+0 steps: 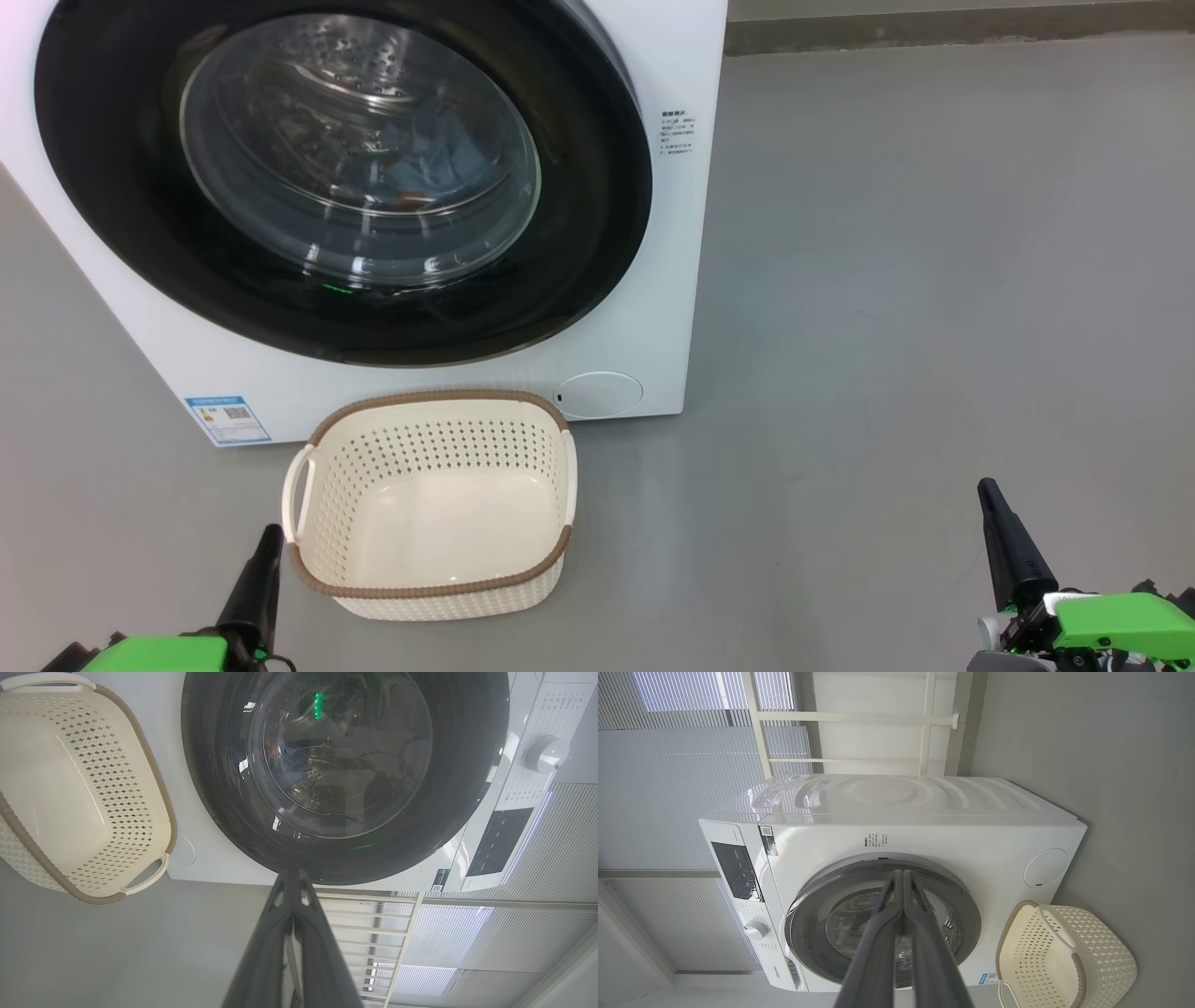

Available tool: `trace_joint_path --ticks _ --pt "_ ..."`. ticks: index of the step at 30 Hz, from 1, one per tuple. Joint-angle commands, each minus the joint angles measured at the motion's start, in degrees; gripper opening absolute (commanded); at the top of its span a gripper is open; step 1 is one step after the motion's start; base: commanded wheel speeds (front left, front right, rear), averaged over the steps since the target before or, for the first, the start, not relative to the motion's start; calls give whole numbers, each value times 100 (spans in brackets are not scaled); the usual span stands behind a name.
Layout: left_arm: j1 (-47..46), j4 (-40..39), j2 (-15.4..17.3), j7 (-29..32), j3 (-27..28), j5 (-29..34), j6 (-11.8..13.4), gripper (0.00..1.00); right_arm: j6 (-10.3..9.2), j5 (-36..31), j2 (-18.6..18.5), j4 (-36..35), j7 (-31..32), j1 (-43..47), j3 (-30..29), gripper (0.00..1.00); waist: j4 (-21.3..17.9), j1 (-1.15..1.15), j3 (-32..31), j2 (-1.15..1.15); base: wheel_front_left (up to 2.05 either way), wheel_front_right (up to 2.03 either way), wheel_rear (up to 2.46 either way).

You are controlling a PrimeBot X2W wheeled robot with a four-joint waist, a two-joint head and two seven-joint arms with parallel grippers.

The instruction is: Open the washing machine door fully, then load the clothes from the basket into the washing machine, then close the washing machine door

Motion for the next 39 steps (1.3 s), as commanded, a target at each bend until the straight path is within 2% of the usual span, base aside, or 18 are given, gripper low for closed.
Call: trace_joint_path --ticks 1,39 --pt "-236 -112 108 38 196 -37 -57 0 9 -18 -10 -141 42 -235 125 0 0 0 0 0 0 0 0" --pt "-236 -112 108 39 197 -36 -57 0 9 -24 -5 -141 49 -236 116 0 0 0 0 0 0 0 0"
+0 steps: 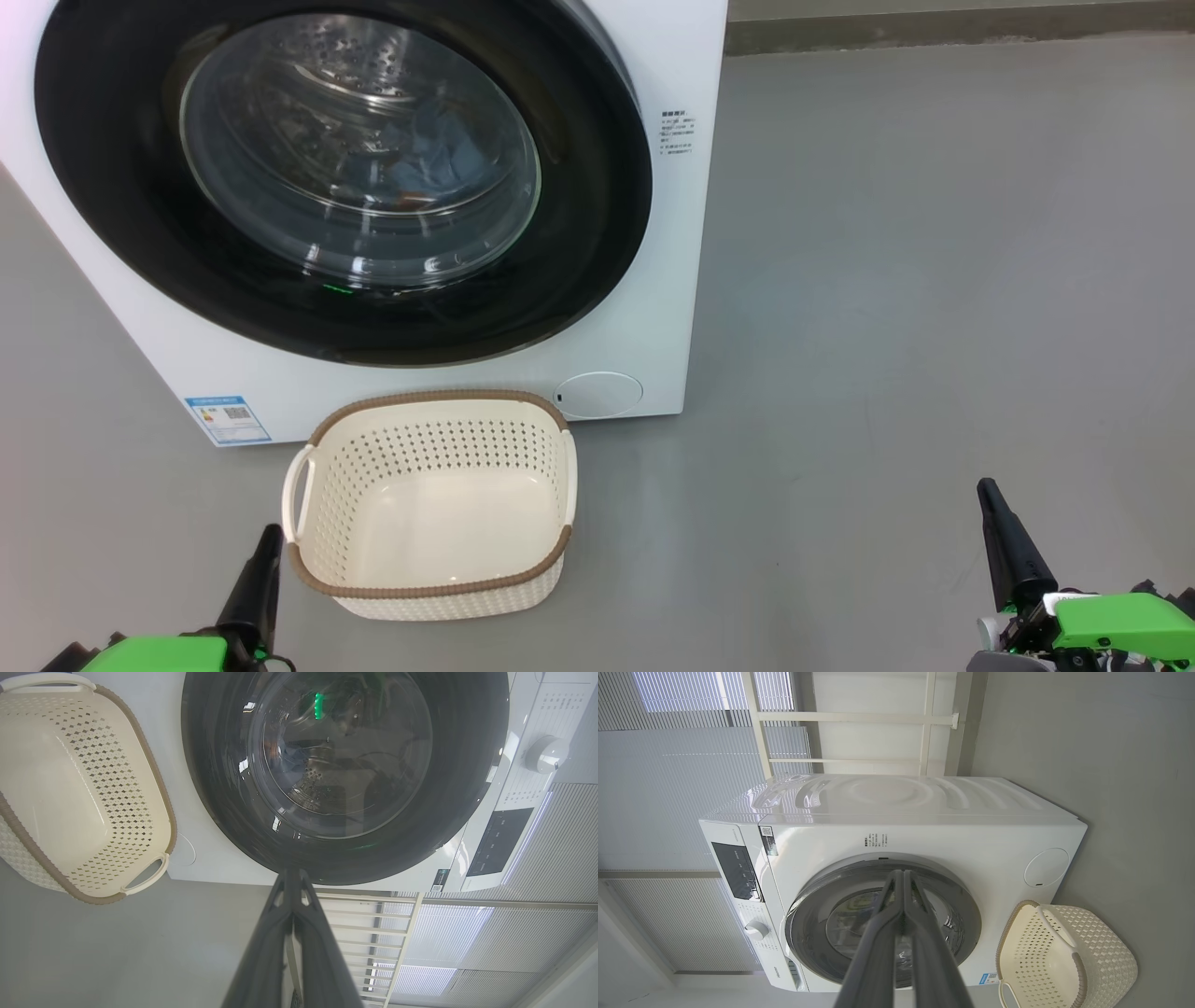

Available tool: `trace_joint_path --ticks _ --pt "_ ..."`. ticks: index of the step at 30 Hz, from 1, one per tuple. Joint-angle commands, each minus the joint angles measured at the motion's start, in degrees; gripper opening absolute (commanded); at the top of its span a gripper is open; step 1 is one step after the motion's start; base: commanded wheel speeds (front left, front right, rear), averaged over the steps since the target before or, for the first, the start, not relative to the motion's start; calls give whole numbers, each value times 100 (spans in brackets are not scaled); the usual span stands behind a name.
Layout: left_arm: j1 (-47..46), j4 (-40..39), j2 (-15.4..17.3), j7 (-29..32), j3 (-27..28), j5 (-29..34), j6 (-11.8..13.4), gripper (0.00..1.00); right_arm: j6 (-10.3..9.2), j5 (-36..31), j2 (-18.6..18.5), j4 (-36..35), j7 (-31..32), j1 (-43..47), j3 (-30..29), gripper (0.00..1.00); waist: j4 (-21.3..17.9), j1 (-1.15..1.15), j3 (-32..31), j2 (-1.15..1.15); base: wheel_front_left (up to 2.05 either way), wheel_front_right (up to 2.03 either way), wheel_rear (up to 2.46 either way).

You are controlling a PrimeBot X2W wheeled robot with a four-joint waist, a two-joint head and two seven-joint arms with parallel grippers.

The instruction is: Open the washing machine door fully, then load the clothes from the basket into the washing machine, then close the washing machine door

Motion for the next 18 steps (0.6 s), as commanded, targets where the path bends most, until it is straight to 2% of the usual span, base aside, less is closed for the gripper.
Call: trace_joint_path --ticks 1,18 --pt "-236 -112 108 39 195 -36 -57 0 9 -22 -18 -141 42 -235 126 0 0 0 0 0 0 0 0" --pt "-236 -112 108 39 195 -36 -57 0 9 -24 -16 -141 44 -236 124 0 0 0 0 0 0 0 0"
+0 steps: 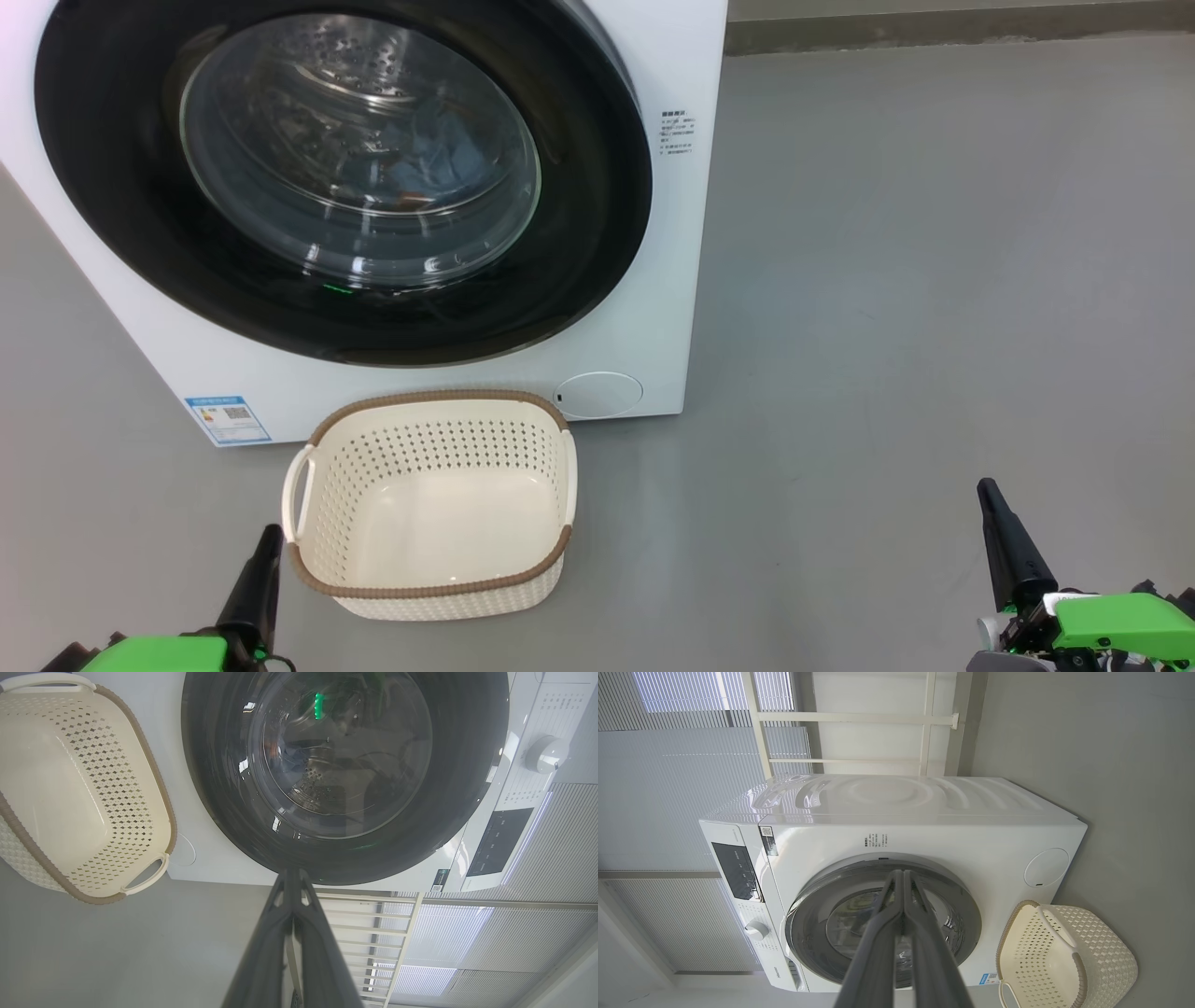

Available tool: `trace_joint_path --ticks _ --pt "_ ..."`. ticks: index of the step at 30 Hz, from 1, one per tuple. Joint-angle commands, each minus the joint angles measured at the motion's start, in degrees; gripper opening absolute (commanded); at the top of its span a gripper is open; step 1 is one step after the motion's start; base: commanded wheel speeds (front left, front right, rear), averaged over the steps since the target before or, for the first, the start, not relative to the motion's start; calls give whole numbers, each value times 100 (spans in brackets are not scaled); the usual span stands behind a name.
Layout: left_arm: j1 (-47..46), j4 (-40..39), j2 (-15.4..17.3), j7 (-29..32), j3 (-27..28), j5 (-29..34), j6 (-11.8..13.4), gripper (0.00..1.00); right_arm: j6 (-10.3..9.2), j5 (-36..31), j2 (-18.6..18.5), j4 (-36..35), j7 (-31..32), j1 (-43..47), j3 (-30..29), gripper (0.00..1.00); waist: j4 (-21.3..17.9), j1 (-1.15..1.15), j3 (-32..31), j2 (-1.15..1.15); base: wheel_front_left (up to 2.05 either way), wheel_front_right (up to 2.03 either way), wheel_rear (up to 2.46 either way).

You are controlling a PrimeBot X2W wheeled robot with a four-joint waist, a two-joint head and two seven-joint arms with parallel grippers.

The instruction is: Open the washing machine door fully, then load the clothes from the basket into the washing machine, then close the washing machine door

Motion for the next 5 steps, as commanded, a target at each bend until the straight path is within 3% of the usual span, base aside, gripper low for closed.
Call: trace_joint_path --ticks 1,5 --pt "-236 -112 108 39 194 -36 -57 0 9 -25 -18 -141 45 -236 127 0 0 0 0 0 0 0 0" --pt "-236 -112 107 39 194 -36 -57 0 9 -25 -18 -141 45 -236 126 0 0 0 0 0 0 0 0"
